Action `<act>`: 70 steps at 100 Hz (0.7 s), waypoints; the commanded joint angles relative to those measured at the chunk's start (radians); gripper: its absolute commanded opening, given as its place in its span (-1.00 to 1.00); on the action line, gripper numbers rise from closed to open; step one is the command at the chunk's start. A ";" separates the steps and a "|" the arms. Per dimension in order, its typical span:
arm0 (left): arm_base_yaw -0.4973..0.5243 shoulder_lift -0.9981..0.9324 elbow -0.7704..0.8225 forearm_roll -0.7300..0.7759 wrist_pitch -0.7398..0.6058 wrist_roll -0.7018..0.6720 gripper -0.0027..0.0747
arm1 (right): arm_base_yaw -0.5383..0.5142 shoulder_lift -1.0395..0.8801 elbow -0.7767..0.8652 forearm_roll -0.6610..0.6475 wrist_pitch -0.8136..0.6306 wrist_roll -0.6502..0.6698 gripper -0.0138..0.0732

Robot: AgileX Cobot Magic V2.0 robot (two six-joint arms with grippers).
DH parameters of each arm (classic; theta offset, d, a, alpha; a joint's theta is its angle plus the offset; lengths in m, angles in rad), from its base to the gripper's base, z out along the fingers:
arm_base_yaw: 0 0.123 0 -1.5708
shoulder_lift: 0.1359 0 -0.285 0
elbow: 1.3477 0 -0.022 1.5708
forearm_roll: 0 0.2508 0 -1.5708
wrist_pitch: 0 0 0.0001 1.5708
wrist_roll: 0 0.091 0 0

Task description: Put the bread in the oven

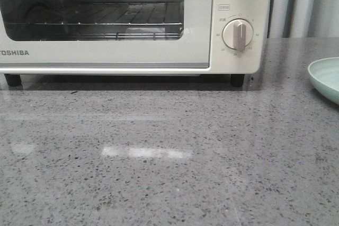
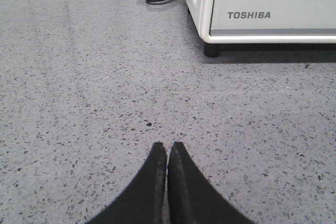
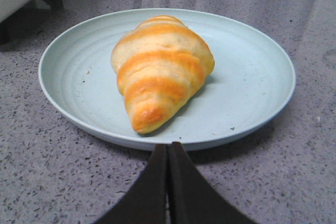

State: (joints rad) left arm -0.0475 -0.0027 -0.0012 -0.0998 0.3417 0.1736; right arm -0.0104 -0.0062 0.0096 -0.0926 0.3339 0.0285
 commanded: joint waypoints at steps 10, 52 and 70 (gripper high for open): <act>-0.009 -0.030 0.026 -0.001 -0.053 -0.003 -0.99 | -0.001 -0.024 0.012 -0.013 -0.024 -0.006 -0.86; -0.009 -0.030 0.026 0.014 -0.064 -0.003 -0.99 | -0.001 -0.024 0.012 -0.013 -0.024 -0.006 -0.86; -0.009 -0.030 0.026 0.019 -0.086 -0.003 -0.99 | -0.001 -0.024 0.012 -0.013 -0.024 -0.006 -0.86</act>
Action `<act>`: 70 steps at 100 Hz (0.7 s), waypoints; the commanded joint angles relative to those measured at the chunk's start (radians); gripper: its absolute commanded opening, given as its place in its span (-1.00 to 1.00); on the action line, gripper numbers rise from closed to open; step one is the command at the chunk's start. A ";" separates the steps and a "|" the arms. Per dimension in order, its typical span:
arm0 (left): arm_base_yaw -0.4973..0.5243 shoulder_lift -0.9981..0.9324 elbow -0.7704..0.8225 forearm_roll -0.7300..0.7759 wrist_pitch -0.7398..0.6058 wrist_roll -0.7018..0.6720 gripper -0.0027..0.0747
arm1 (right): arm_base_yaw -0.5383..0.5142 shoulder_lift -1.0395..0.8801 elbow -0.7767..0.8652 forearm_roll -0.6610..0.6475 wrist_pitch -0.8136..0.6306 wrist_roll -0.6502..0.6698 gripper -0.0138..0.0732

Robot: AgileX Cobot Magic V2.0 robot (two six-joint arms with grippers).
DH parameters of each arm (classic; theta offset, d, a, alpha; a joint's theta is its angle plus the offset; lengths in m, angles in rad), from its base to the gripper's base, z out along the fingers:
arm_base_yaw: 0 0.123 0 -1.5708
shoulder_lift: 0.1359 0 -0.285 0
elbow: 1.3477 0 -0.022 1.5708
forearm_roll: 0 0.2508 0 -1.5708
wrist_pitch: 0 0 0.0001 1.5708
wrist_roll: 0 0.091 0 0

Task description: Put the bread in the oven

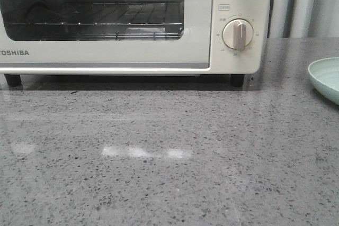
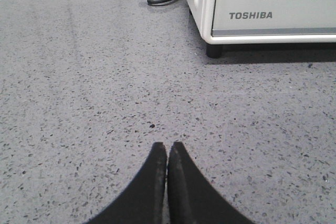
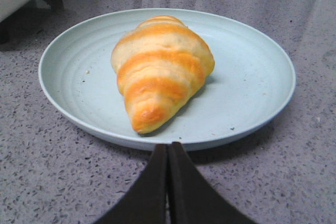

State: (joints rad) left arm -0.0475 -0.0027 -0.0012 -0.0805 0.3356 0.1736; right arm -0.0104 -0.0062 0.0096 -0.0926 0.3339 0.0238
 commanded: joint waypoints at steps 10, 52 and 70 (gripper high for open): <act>-0.009 -0.030 0.026 -0.001 -0.105 -0.003 -0.99 | -0.001 -0.024 0.012 -0.013 -0.024 -0.002 -0.86; -0.009 -0.030 0.024 -0.199 -0.436 -0.003 -0.99 | -0.001 -0.024 0.012 0.279 -0.236 0.003 -0.86; -0.009 -0.030 0.024 -0.201 -0.489 -0.003 -0.99 | -0.001 -0.024 0.012 0.168 -0.278 -0.009 -0.86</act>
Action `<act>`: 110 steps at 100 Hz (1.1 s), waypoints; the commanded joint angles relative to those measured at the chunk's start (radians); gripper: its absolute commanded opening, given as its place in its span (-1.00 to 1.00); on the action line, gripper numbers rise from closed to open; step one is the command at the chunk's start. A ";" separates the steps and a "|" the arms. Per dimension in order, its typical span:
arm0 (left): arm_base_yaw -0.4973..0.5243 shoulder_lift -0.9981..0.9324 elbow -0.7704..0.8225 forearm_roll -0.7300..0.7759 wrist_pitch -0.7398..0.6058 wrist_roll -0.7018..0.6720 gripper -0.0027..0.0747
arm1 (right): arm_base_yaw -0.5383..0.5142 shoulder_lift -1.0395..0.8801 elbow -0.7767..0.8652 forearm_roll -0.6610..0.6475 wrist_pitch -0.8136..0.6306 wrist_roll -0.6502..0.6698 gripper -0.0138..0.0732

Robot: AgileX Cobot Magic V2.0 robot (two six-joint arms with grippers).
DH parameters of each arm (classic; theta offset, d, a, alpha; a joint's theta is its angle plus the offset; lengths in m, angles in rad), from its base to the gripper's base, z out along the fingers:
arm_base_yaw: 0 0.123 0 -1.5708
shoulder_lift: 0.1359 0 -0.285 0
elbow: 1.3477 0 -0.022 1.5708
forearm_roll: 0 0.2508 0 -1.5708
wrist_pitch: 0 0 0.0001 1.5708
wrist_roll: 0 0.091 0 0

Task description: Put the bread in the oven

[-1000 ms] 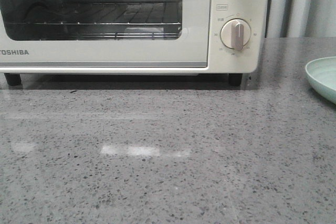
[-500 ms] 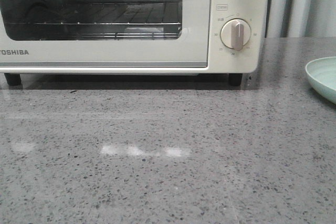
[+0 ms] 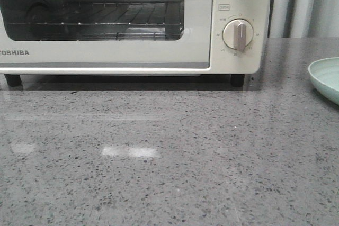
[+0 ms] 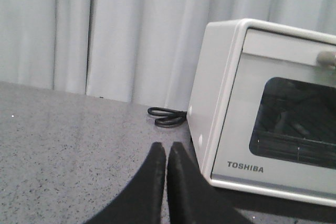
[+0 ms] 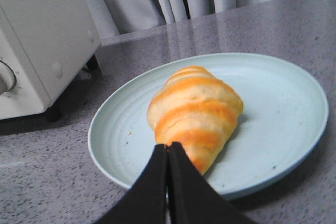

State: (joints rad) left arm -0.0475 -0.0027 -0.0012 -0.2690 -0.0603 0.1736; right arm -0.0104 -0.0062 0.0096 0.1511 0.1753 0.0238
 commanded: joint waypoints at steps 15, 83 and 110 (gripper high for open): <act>-0.009 -0.030 0.024 -0.017 -0.100 -0.003 -0.99 | -0.001 -0.024 0.012 -0.095 -0.324 -0.009 -0.86; -0.009 -0.029 -0.119 -0.154 -0.139 -0.065 -0.99 | -0.001 0.028 -0.244 -0.080 -0.037 0.174 -0.86; -0.009 0.053 -0.360 -0.112 -0.027 -0.063 -0.99 | -0.001 0.155 -0.440 -0.080 0.149 0.160 -0.86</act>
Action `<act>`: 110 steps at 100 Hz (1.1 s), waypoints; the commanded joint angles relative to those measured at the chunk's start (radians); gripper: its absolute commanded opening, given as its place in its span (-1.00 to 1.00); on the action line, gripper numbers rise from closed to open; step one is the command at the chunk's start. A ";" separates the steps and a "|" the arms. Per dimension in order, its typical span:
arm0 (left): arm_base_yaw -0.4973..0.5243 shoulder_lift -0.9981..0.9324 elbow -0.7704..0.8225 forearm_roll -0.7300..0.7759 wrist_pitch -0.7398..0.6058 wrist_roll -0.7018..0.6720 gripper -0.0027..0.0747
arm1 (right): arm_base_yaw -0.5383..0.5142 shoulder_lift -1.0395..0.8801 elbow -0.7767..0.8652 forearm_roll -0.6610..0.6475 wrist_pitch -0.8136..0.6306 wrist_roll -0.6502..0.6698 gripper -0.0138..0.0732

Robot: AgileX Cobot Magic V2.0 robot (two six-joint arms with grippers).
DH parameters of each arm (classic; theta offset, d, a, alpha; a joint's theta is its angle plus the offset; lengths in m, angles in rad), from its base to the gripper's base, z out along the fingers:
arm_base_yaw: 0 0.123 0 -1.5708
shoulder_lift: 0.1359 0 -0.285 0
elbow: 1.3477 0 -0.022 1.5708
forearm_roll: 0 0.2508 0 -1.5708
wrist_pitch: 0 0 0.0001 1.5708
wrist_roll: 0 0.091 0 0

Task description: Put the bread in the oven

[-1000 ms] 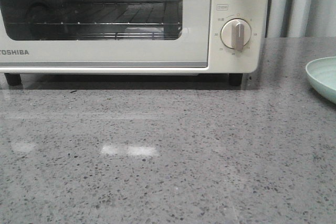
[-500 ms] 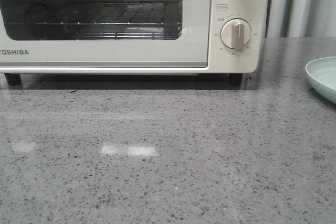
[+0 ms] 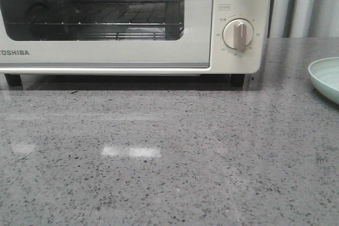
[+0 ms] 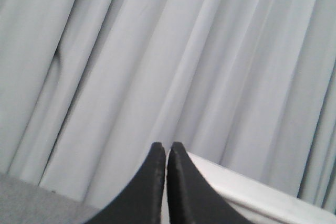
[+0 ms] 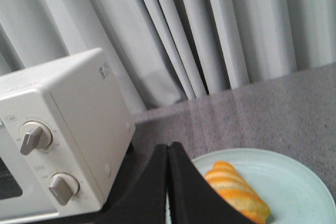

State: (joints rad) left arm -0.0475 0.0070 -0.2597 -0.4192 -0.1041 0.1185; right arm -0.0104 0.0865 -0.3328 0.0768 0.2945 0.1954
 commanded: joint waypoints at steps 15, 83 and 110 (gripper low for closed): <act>-0.009 0.136 -0.250 0.104 0.194 0.007 -0.99 | -0.001 0.177 -0.247 -0.006 0.198 -0.090 -0.86; -0.131 0.652 -0.672 -0.328 0.494 0.518 -0.99 | 0.049 0.558 -0.739 0.053 0.554 -0.233 -0.86; -0.231 0.774 -0.690 -0.339 0.508 0.526 -0.99 | 0.049 0.671 -0.892 0.053 0.632 -0.233 -0.86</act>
State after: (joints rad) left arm -0.2444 0.7530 -0.9137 -0.7251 0.4485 0.6369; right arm 0.0380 0.7177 -1.1529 0.1266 0.9591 -0.0279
